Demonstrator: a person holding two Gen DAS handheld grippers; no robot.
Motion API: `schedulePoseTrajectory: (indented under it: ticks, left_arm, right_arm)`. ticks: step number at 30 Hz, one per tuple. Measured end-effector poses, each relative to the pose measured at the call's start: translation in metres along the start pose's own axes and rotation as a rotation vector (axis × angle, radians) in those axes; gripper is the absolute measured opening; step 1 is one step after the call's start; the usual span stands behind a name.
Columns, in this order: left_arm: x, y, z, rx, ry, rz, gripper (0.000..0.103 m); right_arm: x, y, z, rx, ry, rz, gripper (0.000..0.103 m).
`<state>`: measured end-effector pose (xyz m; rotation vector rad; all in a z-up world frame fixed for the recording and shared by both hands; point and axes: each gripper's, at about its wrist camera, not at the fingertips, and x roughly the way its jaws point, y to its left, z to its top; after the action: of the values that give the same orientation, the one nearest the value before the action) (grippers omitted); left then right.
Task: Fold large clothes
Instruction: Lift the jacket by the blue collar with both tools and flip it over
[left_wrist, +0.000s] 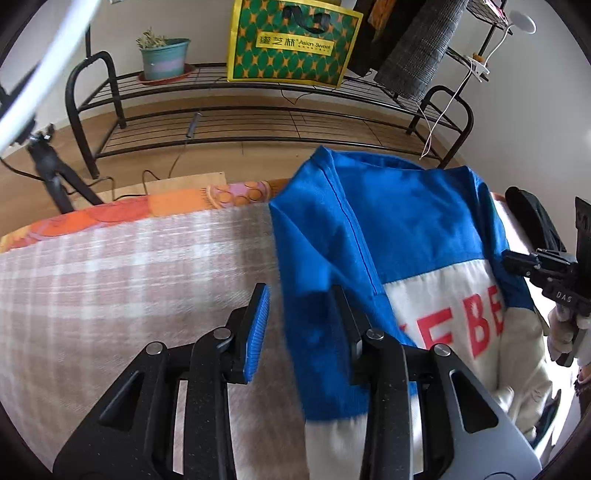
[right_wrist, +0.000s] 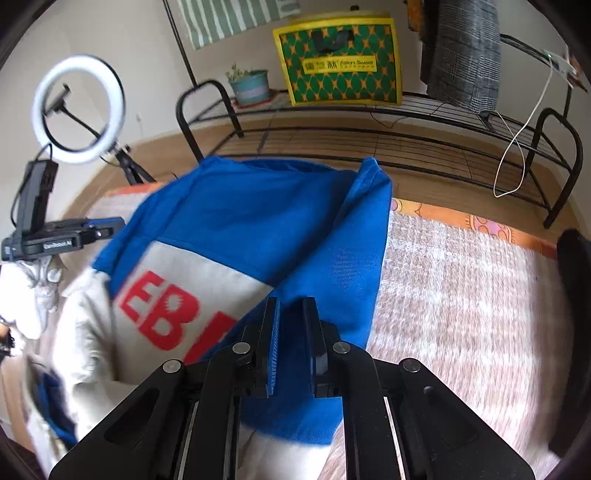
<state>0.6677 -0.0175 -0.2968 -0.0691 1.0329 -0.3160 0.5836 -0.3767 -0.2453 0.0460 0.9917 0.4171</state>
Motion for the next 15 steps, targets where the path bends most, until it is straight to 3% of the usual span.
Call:
schedulePoseTrajectory:
  ticks: [5, 8, 9, 10, 11, 12, 13, 15]
  left_arm:
    - [0.004, -0.001, 0.001, 0.005, -0.013, -0.016, 0.033]
    - [-0.006, 0.007, 0.012, -0.028, -0.063, -0.038, 0.034]
    - [-0.008, 0.011, 0.019, -0.050, -0.076, -0.040, 0.046]
    - [-0.008, 0.015, 0.024, -0.071, -0.081, -0.043, 0.055]
    - [-0.008, 0.018, 0.030, -0.094, -0.090, -0.055, 0.061]
    - [-0.006, 0.021, 0.034, -0.107, -0.093, -0.065, 0.061]
    - [-0.002, 0.023, 0.039, -0.114, -0.085, -0.069, 0.061]
    - [0.012, 0.023, 0.048, -0.110, -0.050, -0.072, 0.061]
  right_arm:
    - [0.010, -0.006, 0.001, -0.005, 0.017, 0.017, 0.007]
    - [0.000, -0.011, 0.006, -0.012, -0.003, 0.061, 0.012]
    - [-0.007, -0.015, 0.008, -0.009, -0.036, 0.081, 0.013]
    - [-0.012, -0.021, 0.010, 0.008, -0.067, 0.104, 0.023]
    - [-0.015, -0.027, 0.011, 0.032, -0.088, 0.113, 0.042]
    - [-0.018, -0.037, 0.013, 0.068, -0.115, 0.109, 0.050]
    - [-0.019, -0.046, 0.015, 0.104, -0.136, 0.097, 0.055]
    - [-0.013, -0.062, 0.019, 0.165, -0.141, 0.097, 0.055]
